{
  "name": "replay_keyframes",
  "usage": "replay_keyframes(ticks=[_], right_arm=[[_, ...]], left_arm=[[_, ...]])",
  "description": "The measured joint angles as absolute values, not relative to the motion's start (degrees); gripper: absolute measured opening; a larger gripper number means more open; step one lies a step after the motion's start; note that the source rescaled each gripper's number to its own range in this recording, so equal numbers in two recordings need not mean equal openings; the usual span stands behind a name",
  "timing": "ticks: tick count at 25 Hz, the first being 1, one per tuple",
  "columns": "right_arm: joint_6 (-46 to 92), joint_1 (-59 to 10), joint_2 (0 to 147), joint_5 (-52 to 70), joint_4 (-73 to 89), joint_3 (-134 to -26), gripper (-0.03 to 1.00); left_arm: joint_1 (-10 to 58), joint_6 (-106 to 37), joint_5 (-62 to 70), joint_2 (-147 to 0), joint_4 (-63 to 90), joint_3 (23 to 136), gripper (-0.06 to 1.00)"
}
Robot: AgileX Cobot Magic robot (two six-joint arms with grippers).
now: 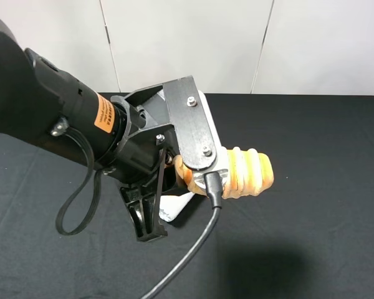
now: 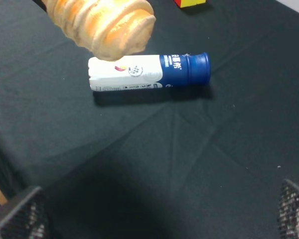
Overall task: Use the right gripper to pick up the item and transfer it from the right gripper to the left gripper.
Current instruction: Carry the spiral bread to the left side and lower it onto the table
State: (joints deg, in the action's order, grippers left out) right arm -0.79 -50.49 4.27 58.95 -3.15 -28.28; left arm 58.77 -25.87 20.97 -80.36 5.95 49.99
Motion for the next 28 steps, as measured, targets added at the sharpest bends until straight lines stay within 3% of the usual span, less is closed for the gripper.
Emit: replay_keyframes(ticks=[7, 20, 28], right_arm=[[-0.79, -47.58, 4.27, 58.82, -3.15, -28.15, 1.00], [-0.79, -22.17, -0.25, 58.83, -3.29, -28.01, 1.00], [-0.79, -18.99, -0.30, 58.83, -3.22, -28.01, 1.00]], left_arm=[[58.77, -25.87, 18.32, -80.36, 5.95, 49.99, 0.03], [58.77, -23.24, 17.61, -80.36, 5.95, 49.99, 0.02], [58.77, -14.97, 17.61, -80.36, 5.95, 49.99, 0.02]])
